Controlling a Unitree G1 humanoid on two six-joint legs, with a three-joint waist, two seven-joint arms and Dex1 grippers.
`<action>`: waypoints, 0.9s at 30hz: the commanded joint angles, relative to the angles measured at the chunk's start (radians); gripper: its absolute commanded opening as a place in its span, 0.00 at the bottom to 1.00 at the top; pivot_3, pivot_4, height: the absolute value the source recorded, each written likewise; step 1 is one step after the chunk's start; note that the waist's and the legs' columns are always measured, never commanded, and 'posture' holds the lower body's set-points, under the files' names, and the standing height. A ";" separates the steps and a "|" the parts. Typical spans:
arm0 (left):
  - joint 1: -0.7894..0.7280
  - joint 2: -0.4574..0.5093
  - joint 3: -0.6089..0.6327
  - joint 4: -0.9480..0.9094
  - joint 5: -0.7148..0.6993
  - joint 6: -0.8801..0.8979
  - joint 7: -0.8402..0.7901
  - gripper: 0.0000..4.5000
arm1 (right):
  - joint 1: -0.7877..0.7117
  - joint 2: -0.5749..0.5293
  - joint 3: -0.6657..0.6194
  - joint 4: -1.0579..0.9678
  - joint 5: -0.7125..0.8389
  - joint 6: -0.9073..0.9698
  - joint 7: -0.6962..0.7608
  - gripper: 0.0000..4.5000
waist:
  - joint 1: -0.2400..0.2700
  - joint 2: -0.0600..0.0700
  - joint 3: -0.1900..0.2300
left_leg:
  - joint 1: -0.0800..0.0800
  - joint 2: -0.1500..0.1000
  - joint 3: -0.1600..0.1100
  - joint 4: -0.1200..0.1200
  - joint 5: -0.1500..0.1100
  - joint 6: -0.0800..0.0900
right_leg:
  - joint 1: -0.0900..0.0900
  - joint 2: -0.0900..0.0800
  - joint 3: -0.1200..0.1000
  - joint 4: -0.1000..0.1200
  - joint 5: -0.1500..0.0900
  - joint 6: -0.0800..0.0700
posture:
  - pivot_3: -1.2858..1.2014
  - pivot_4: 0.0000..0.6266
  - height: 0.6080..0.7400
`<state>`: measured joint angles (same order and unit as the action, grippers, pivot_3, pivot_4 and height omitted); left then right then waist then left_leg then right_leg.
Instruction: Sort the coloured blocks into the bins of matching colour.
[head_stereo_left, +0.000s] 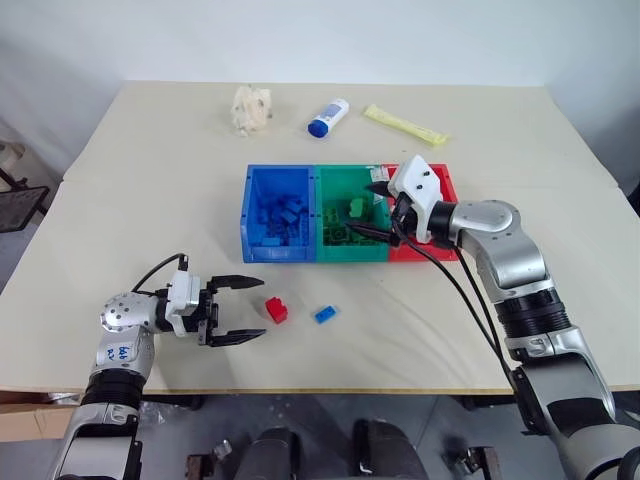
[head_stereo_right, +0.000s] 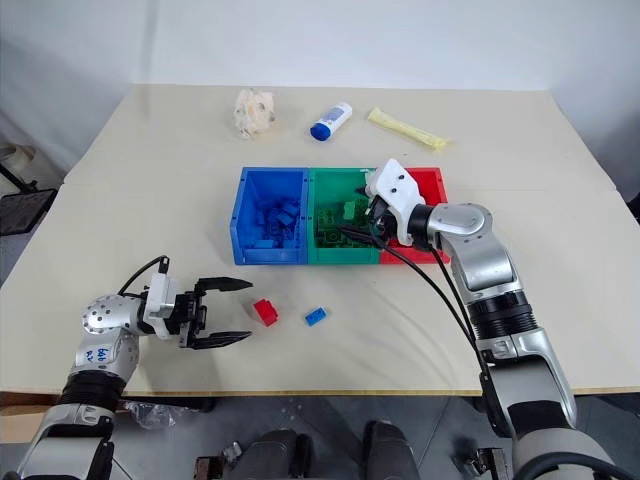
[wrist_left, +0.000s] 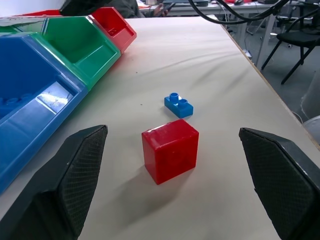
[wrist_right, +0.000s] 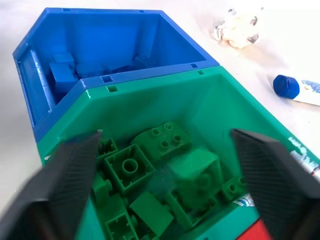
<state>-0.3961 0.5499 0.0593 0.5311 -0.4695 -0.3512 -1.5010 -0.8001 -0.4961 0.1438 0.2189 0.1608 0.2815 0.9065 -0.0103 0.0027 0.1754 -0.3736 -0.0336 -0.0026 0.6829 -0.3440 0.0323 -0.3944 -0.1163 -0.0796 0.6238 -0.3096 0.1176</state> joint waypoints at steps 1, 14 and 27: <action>0.005 0.010 0.018 -0.008 -0.015 -0.009 -0.053 1.00 | 0.038 -0.042 -0.041 -0.103 0.042 0.014 0.040 0.99 | 0.001 0.000 0.000 | 0.000 0.000 0.000 0.000 0.000 0.000 | 0.000 0.000 0.000 0.000 0.000 0.000 | 0.52 0.24 1.00; -0.013 0.015 0.019 0.039 -0.015 -0.029 -0.076 1.00 | 0.505 -0.390 -0.256 -0.432 0.277 0.090 0.343 0.99 | 0.013 0.000 0.000 | 0.000 0.000 0.000 0.000 0.000 0.000 | 0.002 0.000 0.000 -0.003 0.000 0.000 | 0.52 0.24 1.00; -0.025 0.031 0.022 0.079 -0.019 -0.040 -0.099 1.00 | 0.796 -0.529 -0.506 -0.382 0.310 0.013 0.454 0.99 | 0.012 -0.001 0.000 | 0.002 0.002 0.004 0.000 0.000 0.000 | 0.003 0.000 0.002 -0.003 0.000 0.000 | 0.52 0.24 1.00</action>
<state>-0.4145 0.5681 0.0662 0.6064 -0.4702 -0.3810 -1.5017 -0.0017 -1.0085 -0.3298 -0.1493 0.4484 0.3038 1.3573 0.0021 0.0019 0.1758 -0.3711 -0.0313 0.0008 0.6832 -0.3440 0.0325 -0.3910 -0.1163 -0.0778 0.6207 -0.3096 0.1176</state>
